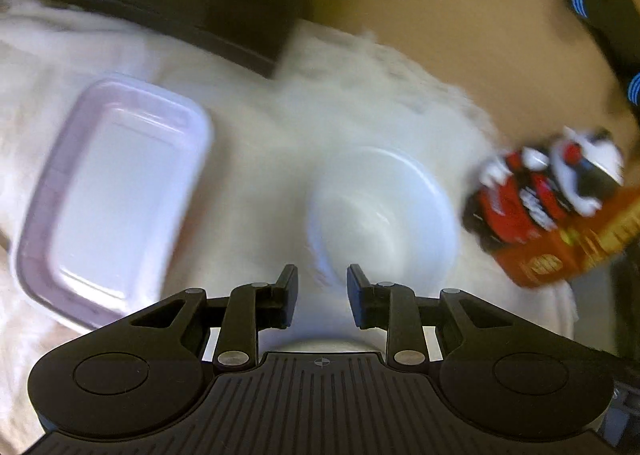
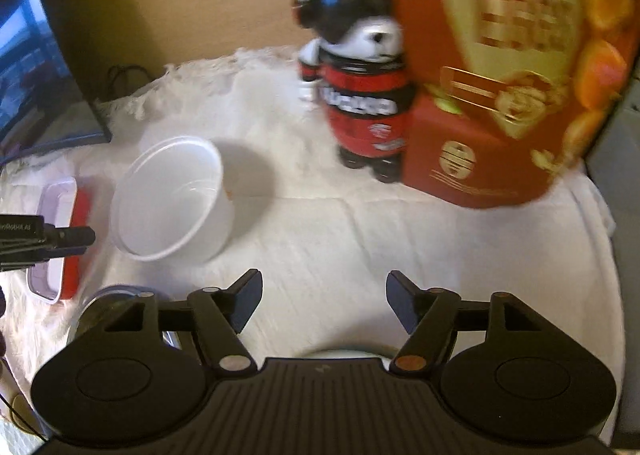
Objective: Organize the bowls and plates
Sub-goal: 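Release the blue bowl and grasp the white plastic bowl rim with both tools, then lift the white plastic bowl with both tools and carry it over the blue bowl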
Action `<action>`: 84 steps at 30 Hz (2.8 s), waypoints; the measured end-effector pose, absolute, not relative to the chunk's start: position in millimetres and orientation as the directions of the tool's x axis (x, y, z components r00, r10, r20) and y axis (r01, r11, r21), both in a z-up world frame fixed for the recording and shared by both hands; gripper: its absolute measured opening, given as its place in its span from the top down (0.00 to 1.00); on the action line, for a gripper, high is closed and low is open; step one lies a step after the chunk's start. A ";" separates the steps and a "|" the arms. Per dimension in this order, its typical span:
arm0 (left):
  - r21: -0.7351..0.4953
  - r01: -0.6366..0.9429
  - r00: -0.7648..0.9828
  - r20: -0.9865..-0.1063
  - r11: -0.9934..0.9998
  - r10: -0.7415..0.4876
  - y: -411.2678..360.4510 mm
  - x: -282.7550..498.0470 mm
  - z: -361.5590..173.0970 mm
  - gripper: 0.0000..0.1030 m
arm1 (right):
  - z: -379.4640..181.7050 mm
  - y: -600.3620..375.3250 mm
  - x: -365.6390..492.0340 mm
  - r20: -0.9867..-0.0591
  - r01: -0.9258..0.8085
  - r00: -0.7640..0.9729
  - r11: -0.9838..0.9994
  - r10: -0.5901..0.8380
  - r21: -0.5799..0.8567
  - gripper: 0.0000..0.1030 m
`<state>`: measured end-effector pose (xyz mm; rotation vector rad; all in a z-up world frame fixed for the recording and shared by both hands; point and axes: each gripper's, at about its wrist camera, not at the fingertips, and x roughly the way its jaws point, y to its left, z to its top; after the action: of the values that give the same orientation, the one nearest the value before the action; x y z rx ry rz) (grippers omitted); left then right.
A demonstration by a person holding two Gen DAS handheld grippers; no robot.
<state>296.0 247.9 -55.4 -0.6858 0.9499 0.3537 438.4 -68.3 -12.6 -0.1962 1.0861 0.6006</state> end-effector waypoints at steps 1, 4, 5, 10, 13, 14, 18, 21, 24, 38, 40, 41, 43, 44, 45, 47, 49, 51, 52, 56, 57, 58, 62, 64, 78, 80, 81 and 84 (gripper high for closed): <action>-0.376 -0.563 0.542 -0.840 0.736 -0.015 251.9 299.5 -59.0 0.71 | -15.2 -54.9 438.7 -0.874 -0.563 0.324 0.816 0.363 0.130 0.29; -0.381 -0.554 0.537 -0.843 0.740 -0.032 255.9 313.6 -67.0 0.71 | -18.9 -25.0 436.9 -0.867 -0.591 0.318 0.795 0.385 0.136 0.21; -0.380 -0.551 0.534 -0.844 0.742 -0.036 256.3 319.2 -69.0 0.71 | -19.6 -15.4 436.4 -0.861 -0.602 0.318 0.786 0.396 0.140 0.20; -0.361 -0.546 0.520 -0.854 0.756 -0.032 257.4 334.7 -75.6 0.71 | -32.3 18.2 452.9 -0.860 -0.585 0.266 0.782 0.436 0.216 0.21; -0.357 -0.546 0.508 -0.860 0.758 -0.039 261.5 345.9 -84.0 0.71 | -53.1 34.6 465.6 -0.881 -0.540 0.236 0.809 0.410 0.231 0.33; -0.359 -0.546 0.503 -0.863 0.756 -0.047 262.4 349.7 -88.4 0.71 | -62.1 38.6 468.7 -0.892 -0.527 0.219 0.817 0.395 0.232 0.47; -0.386 -0.536 0.496 -0.864 0.751 -0.091 260.5 358.8 -99.7 0.72 | -89.6 40.9 476.1 -0.903 -0.485 0.091 0.811 0.420 0.328 0.66; -0.371 -0.504 0.501 -0.861 0.780 -0.085 246.1 365.0 -94.2 0.74 | -80.7 28.4 474.7 -0.898 -0.505 0.128 0.807 0.421 0.306 0.66; -0.397 -0.458 0.521 -0.845 0.795 -0.122 226.4 371.7 -85.8 0.74 | -62.5 5.0 479.3 -0.889 -0.523 0.184 0.808 0.418 0.271 0.66; -0.408 -0.324 0.421 -0.870 0.854 -0.256 125.2 409.5 -93.6 0.74 | -64.2 -96.2 511.8 -0.902 -0.438 0.230 0.867 0.365 0.239 0.63; -0.404 -0.330 0.406 -0.877 0.853 -0.258 120.1 412.3 -104.5 0.74 | -74.1 -99.4 514.3 -0.910 -0.433 0.213 0.869 0.357 0.240 0.63; -0.404 -0.333 0.403 -0.878 0.852 -0.258 119.0 413.4 -109.3 0.75 | -78.8 -100.8 515.5 -0.912 -0.429 0.202 0.870 0.356 0.245 0.63; -0.417 -0.343 0.399 -0.876 0.841 -0.272 118.9 417.9 -118.5 0.75 | -86.7 -103.7 517.9 -0.916 -0.420 0.181 0.870 0.359 0.258 0.63; -0.427 -0.352 0.398 -0.874 0.833 -0.280 120.0 418.9 -122.7 0.75 | -90.4 -104.4 519.0 -0.917 -0.417 0.171 0.869 0.361 0.265 0.63; -0.430 -0.362 0.397 -0.874 0.827 -0.280 120.9 419.7 -125.8 0.75 | -93.6 -104.1 518.9 -0.917 -0.416 0.162 0.868 0.364 0.271 0.63; -0.424 -0.381 0.392 -0.879 0.822 -0.271 122.5 419.7 -130.7 0.75 | -96.9 -101.9 517.4 -0.919 -0.413 0.150 0.867 0.366 0.278 0.63; -0.421 -0.387 0.390 -0.881 0.820 -0.268 122.3 420.0 -135.1 0.73 | -99.6 -98.7 518.0 -0.920 -0.417 0.139 0.864 0.367 0.282 0.62; -0.414 -0.392 0.394 -0.883 0.821 -0.257 121.6 421.1 -136.1 0.72 | -100.7 -92.8 517.2 -0.923 -0.425 0.138 0.863 0.360 0.273 0.60; -0.409 -0.392 0.397 -0.883 0.824 -0.249 121.6 421.2 -135.5 0.72 | -99.9 -90.6 516.2 -0.924 -0.431 0.140 0.862 0.357 0.268 0.60; -0.388 -0.394 0.413 -0.885 0.833 -0.216 117.9 420.4 -125.1 0.72 | -88.8 -83.9 511.2 -0.910 -0.452 0.156 0.847 0.383 0.279 0.60; -0.391 -0.390 0.426 -0.879 0.834 -0.213 118.7 417.6 -118.6 0.72 | -82.5 -85.0 507.8 -0.903 -0.458 0.167 0.842 0.395 0.284 0.60; -0.394 -0.388 0.437 -0.875 0.833 -0.210 119.7 415.3 -110.6 0.72 | -75.7 -85.9 505.3 -0.896 -0.464 0.173 0.836 0.410 0.293 0.60; -0.383 -0.359 0.502 -0.848 0.851 -0.170 120.0 402.3 -69.6 0.70 | -46.2 -90.4 495.6 -0.864 -0.481 0.202 0.815 0.461 0.322 0.60; -0.376 -0.333 0.534 -0.831 0.865 -0.155 115.3 397.6 -48.1 0.69 | -28.2 -93.9 490.1 -0.846 -0.486 0.224 0.808 0.484 0.334 0.60; -0.313 -0.159 0.543 -0.820 0.936 -0.182 57.9 355.8 14.0 0.71 | 37.7 -161.8 431.8 -0.798 -0.455 0.345 0.832 0.494 0.318 0.60; -0.319 -0.134 0.524 -0.826 0.938 -0.206 50.6 349.3 12.8 0.71 | 38.0 -169.5 422.8 -0.804 -0.445 0.345 0.839 0.485 0.315 0.60; -0.321 -0.124 0.511 -0.831 0.939 -0.217 47.4 346.1 10.2 0.70 | 37.8 -174.2 417.5 -0.807 -0.440 0.342 0.841 0.481 0.314 0.60; -0.337 -0.094 0.463 -0.848 0.937 -0.259 39.2 335.2 1.1 0.69 | 32.3 -185.1 404.1 -0.822 -0.425 0.335 0.853 0.461 0.305 0.60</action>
<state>335.2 39.2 1.1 -0.3617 1.0908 -0.1038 404.1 -185.1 32.3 0.0376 1.0852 0.5776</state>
